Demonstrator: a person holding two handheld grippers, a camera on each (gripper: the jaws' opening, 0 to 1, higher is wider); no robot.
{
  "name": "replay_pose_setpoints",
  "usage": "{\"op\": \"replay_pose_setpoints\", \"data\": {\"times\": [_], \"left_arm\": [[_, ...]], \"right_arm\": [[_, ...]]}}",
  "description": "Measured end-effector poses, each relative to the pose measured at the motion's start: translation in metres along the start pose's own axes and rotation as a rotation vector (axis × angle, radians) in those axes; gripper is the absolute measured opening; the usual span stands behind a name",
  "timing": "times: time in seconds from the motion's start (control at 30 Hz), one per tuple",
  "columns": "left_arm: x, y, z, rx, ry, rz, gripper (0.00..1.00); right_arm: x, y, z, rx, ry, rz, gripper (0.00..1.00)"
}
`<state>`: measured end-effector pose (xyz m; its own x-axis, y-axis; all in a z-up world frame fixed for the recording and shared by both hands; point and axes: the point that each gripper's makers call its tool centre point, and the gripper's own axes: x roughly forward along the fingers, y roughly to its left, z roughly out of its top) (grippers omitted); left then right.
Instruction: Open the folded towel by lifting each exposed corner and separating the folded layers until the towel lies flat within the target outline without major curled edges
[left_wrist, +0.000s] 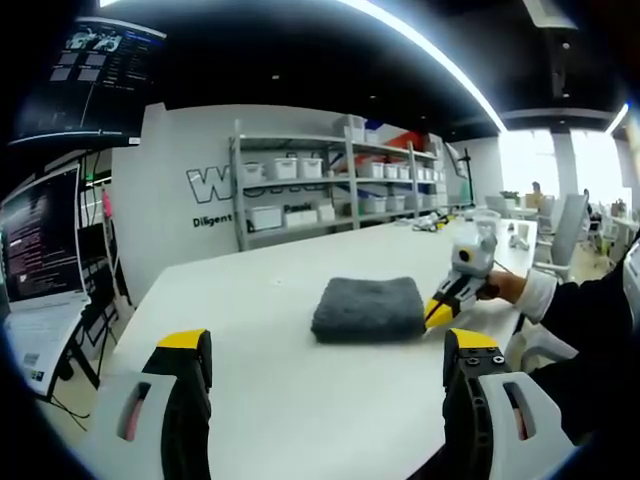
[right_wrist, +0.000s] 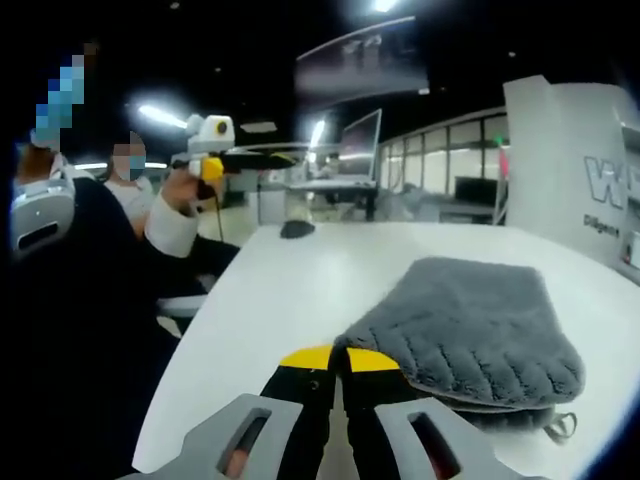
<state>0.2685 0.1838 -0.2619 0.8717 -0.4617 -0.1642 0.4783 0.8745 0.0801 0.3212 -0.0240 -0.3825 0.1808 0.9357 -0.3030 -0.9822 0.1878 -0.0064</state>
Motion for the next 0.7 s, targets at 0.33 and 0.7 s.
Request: {"op": "replay_pose_setpoints", "data": {"times": [0.33, 0.7], "left_arm": [[0.003, -0.004, -0.003, 0.006, 0.012, -0.006, 0.95], [0.006, -0.006, -0.001, 0.006, 0.006, -0.01, 0.94]], "right_arm": [[0.011, 0.0, 0.002, -0.02, 0.013, -0.015, 0.0], [0.022, 0.011, 0.004, -0.035, 0.031, -0.055, 0.0]]}}
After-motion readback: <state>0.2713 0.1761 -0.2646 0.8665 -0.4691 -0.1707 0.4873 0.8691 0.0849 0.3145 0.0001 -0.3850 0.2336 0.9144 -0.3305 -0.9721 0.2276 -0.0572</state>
